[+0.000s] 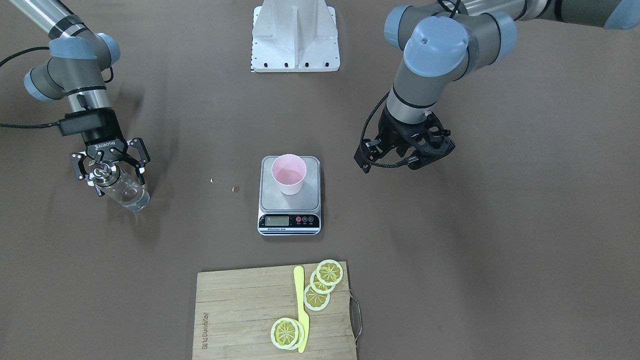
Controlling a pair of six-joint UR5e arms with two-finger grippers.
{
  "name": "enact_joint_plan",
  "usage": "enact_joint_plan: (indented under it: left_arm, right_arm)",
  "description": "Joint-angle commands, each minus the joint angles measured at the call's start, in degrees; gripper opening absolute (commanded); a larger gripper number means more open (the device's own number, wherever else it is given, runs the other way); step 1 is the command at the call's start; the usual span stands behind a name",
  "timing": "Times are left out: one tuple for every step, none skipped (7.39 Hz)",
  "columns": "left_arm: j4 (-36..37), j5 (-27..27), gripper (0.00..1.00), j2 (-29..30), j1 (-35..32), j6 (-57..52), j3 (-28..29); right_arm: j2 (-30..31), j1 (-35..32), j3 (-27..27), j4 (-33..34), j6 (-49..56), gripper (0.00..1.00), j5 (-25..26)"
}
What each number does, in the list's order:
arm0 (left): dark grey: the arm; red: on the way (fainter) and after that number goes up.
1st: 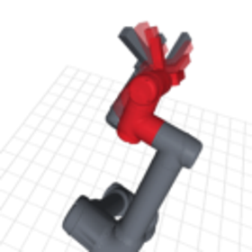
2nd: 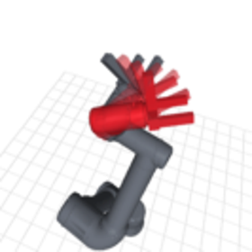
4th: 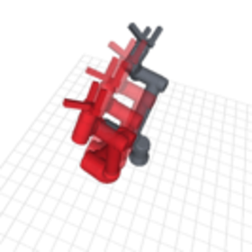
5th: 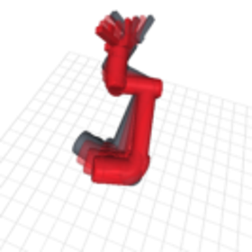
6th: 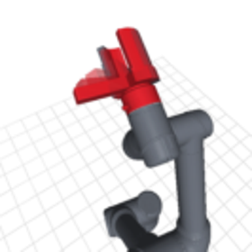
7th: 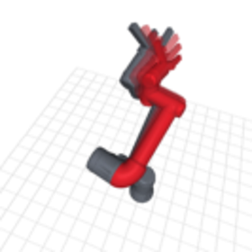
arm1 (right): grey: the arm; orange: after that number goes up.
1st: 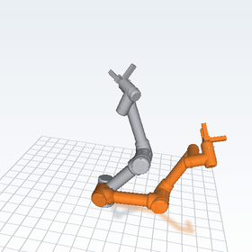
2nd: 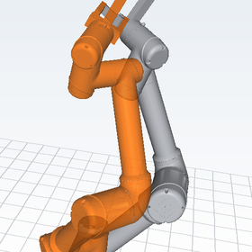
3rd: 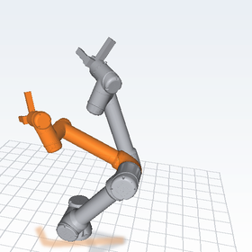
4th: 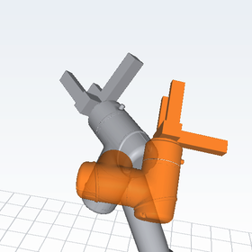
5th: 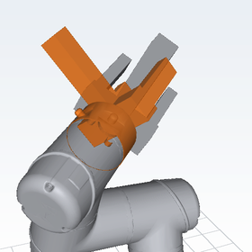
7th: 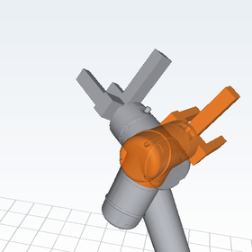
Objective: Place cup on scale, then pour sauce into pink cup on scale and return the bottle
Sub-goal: 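Lift the glass dispenser upward with the right gripper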
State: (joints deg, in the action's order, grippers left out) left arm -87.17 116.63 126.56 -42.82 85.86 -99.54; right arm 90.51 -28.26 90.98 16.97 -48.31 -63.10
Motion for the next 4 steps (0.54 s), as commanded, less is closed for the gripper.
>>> enact_joint_plan:
  left_arm:
    - [0.0, 0.0, 0.98, 0.0, 0.0, 0.0, 0.0]
    - [0.0, 0.0, 0.98, 0.0, 0.0, 0.2, 0.0]
    - [0.0, 0.0, 0.98, 0.0, 0.0, 0.1, 0.0]
    - [0.0, 0.0, 0.98, 0.0, 0.0, 0.2, 0.0]
  right_arm:
    - [-0.8, 0.0, -0.7, 0.0, 0.0, 0.8, 0.0]
    - [-0.8, 0.0, -0.7, 0.0, 0.0, 0.69, -0.1]
    - [-0.9, 0.0, -0.5, 0.0, 0.0, 0.41, -0.1]
    - [-0.9, -0.5, -0.3, 0.0, 0.0, 0.03, -0.3]
